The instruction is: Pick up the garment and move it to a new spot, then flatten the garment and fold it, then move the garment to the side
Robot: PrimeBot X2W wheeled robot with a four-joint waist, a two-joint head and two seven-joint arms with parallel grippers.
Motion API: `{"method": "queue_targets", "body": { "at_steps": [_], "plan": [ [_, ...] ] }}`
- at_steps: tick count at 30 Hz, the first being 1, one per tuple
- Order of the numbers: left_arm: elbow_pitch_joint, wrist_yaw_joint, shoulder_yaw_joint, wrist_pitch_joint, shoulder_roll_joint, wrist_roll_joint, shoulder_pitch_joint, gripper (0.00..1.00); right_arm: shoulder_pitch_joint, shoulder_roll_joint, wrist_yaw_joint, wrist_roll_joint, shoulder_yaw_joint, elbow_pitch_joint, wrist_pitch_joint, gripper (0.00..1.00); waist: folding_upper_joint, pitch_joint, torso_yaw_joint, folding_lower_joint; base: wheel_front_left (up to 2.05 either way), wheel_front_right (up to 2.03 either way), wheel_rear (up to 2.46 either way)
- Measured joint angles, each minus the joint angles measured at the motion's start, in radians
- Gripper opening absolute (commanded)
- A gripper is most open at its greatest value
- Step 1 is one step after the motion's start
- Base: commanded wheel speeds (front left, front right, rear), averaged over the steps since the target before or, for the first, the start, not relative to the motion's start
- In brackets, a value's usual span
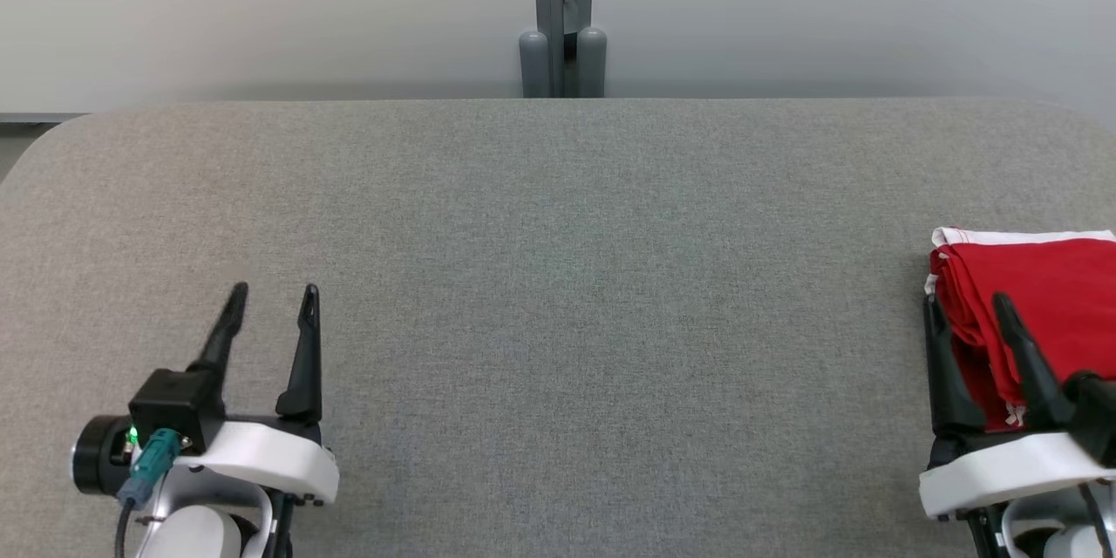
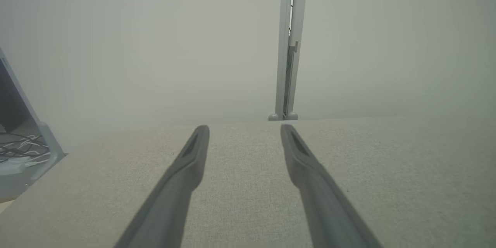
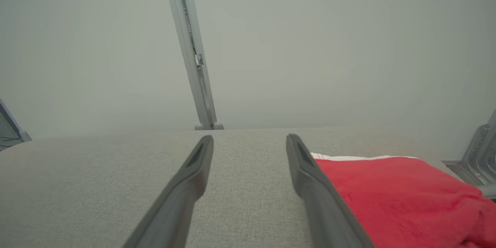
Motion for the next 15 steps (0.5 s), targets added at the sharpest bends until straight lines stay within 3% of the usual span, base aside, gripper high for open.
{"method": "queue_targets", "body": {
  "at_steps": [4, 15],
  "plan": [
    [0.033, 0.000, -0.003, 0.005, -0.015, -0.021, 0.020, 0.00, 0.011, 0.012, 0.000, 0.017, -0.006, 0.041, 0.015, 0.00, 0.0000, -0.001, -0.001, 0.0000, 0.00, 0.00, 0.00],
    [0.063, -0.024, -0.021, -0.005, -0.031, -0.214, 0.009, 0.00, -0.039, 0.009, 0.000, 0.180, -0.069, 0.109, 0.100, 0.00, 0.0000, -0.007, -0.003, 0.0000, 0.00, 0.00, 0.00]
  ]
}}
